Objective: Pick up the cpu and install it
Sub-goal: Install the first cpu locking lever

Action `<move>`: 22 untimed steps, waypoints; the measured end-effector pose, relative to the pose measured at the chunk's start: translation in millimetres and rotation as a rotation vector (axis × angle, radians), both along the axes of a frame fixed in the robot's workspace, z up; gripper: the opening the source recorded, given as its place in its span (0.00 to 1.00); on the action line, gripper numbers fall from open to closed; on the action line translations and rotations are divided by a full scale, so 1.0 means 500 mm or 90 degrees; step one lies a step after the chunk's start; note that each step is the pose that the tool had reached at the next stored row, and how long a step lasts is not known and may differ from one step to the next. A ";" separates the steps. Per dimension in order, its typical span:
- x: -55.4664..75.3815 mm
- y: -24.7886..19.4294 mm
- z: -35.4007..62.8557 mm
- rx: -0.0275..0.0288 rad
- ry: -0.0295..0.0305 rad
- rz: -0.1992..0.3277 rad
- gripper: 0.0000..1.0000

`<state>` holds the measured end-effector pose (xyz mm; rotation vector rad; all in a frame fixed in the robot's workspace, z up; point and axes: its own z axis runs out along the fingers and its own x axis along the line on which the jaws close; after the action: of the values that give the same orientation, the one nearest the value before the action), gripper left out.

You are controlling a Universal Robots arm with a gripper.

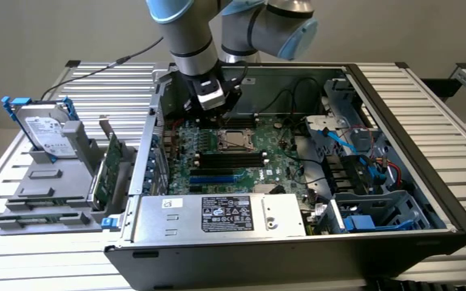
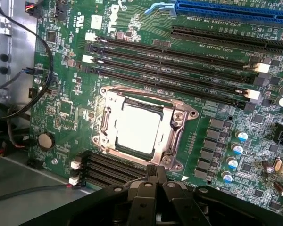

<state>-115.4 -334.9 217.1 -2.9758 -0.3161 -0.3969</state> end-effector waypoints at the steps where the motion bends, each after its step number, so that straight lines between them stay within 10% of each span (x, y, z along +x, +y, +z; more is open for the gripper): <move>1: 0.000 0.0011 -0.001 0.0001 0.0046 -0.002 0.11; 5: 0.001 0.0072 -0.003 0.0000 0.0148 -0.009 0.11; 22: 0.023 0.0320 -0.020 0.0001 0.0350 -0.029 0.11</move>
<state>-103.8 -318.9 207.1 -2.9921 -0.2439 -0.3191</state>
